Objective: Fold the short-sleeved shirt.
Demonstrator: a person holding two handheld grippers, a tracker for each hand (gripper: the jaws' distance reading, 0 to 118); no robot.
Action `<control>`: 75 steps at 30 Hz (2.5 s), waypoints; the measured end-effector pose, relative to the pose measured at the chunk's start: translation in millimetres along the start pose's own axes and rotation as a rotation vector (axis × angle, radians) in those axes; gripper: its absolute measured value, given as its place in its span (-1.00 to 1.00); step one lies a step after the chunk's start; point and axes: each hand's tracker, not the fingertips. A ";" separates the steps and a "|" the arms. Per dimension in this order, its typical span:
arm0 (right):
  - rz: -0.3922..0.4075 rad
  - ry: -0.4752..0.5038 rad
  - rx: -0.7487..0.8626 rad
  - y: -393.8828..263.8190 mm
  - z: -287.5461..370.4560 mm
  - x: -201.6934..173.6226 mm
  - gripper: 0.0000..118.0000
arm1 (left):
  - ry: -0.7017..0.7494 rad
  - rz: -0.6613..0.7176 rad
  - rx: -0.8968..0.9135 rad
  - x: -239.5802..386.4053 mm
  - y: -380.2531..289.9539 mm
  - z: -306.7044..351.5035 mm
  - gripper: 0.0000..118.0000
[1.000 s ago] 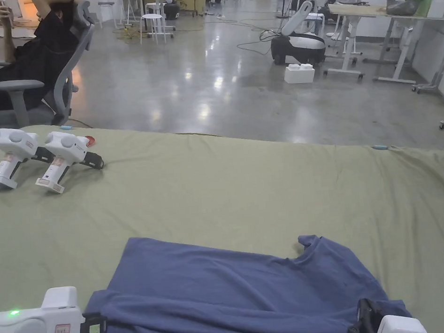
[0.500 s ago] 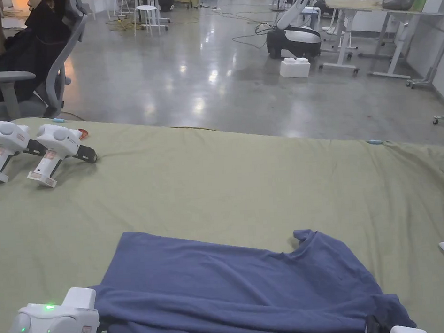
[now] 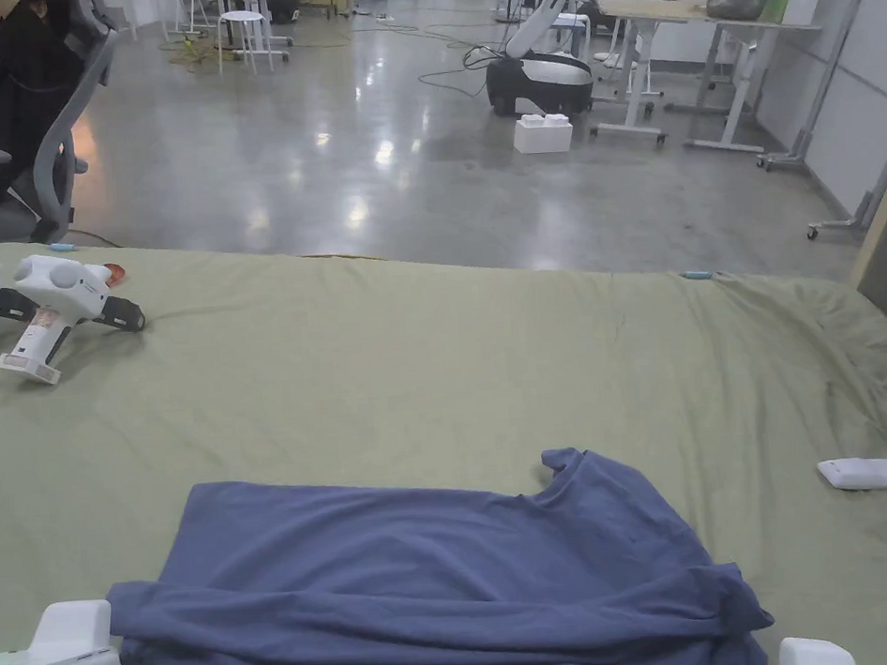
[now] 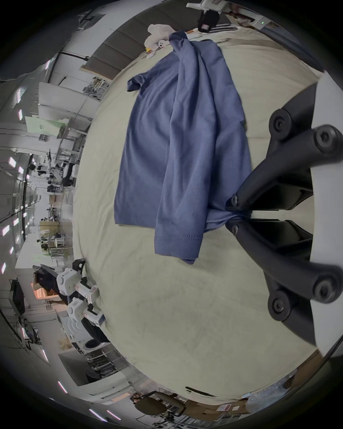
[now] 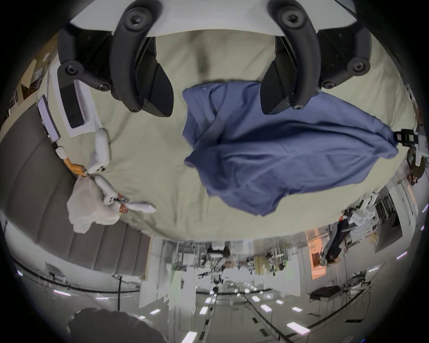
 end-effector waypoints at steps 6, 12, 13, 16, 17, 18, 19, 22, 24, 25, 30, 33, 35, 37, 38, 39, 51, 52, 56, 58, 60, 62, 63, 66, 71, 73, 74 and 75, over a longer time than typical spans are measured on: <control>0.020 0.075 -0.199 -2.5 -46.4 -4.9 0.10 | 0.005 0.012 0.018 -2.2 -3.8 -4.7 -0.96; 0.068 0.087 -0.154 -7.0 -39.1 -20.8 -0.88 | 0.000 0.017 0.032 -2.8 -2.6 -1.2 -0.96; 0.062 0.091 -0.154 -4.8 -35.5 -19.7 -0.89 | -0.001 0.018 0.035 -1.4 -1.9 1.8 -0.96; 0.073 0.082 -0.119 5.2 -14.5 -17.4 -0.91 | -0.015 0.024 0.057 -3.9 3.9 12.0 -0.96; 0.089 0.076 -0.106 9.8 -6.9 -17.1 -0.91 | -0.018 0.022 0.069 -4.1 6.0 16.0 -0.96; 0.100 0.075 -0.095 15.5 1.6 -16.3 -0.91 | -0.022 0.018 0.080 -4.7 9.3 20.8 -0.97; 0.103 0.080 -0.085 20.6 9.8 -15.2 -0.91 | -0.025 0.015 0.087 -5.2 12.8 25.7 -0.97; 0.117 0.079 -0.062 33.9 33.7 -12.2 -0.91 | -0.027 0.024 0.117 -7.3 20.4 45.6 -0.97; 0.130 0.084 -0.047 39.0 49.9 -8.8 -0.91 | -0.038 0.044 0.142 -12.5 23.2 59.3 -0.97; 0.125 0.086 -0.043 40.1 56.8 -7.0 -0.91 | -0.039 0.045 0.144 -13.9 22.1 65.1 -0.97; 0.154 0.096 -0.056 26.9 82.6 -5.4 -0.91 | -0.034 0.038 0.131 -24.1 3.7 86.6 -0.97; 0.166 0.110 -0.093 2.9 90.4 -5.8 -0.91 | -0.025 0.044 0.087 -29.9 -22.1 87.7 -0.97; 0.177 0.112 -0.135 -17.0 91.4 -7.1 -0.91 | -0.023 0.048 0.046 -33.1 -42.0 83.1 -0.97; 0.192 0.105 -0.170 -37.8 89.3 -8.2 -0.91 | -0.015 0.060 0.005 -35.2 -62.4 74.4 -0.97; 0.183 0.105 -0.184 -46.6 87.3 -7.8 -0.91 | -0.014 0.069 -0.015 -36.3 -71.1 69.9 -0.97; 0.180 0.101 -0.203 -55.8 84.7 -7.9 -0.91 | -0.011 0.078 -0.033 -37.1 -79.8 64.6 -0.97; 0.181 0.036 -0.223 -83.2 64.4 -22.1 -0.68 | 0.066 -0.017 -0.119 -17.1 -94.7 42.3 -0.89; 0.172 0.017 -0.203 -78.9 69.3 -23.7 -0.37 | 0.064 -0.011 -0.113 -17.1 -93.5 43.2 -0.73; 0.153 -0.049 -0.073 -58.7 83.3 -30.4 0.45 | 0.034 0.026 -0.007 -12.3 -83.9 51.0 -0.20; 0.122 -0.017 0.039 -45.7 91.4 -34.1 0.44 | 0.004 0.014 0.067 -4.7 -76.4 58.7 -0.19; 0.085 -0.001 0.138 -32.7 97.8 -39.6 0.45 | 0.000 -0.010 0.154 3.5 -68.1 62.6 -0.18; 0.067 0.002 0.216 -20.7 101.8 -47.3 0.45 | 0.022 -0.023 0.250 10.5 -59.2 65.3 -0.18; 0.054 0.002 0.263 -14.8 104.1 -51.9 0.45 | 0.025 -0.025 0.292 15.7 -53.3 68.6 -0.18; 0.027 0.008 0.396 1.5 110.5 -68.3 0.44 | 0.022 -0.015 0.421 26.1 -38.9 73.2 -0.20; -0.002 0.006 0.562 25.9 120.9 -95.6 0.21 | 0.057 -0.080 0.627 56.7 -16.2 92.0 -0.56; -0.011 0.004 0.597 36.5 122.7 -105.3 -0.36 | 0.064 -0.117 0.695 66.9 -8.6 95.3 -0.72; -0.021 0.000 0.604 41.1 123.6 -108.9 -0.67 | 0.074 -0.130 0.709 71.2 -4.3 97.0 -0.83; -0.036 -0.010 0.614 45.5 124.6 -111.7 -0.88 | 0.084 -0.135 0.723 75.5 -0.2 98.6 -0.93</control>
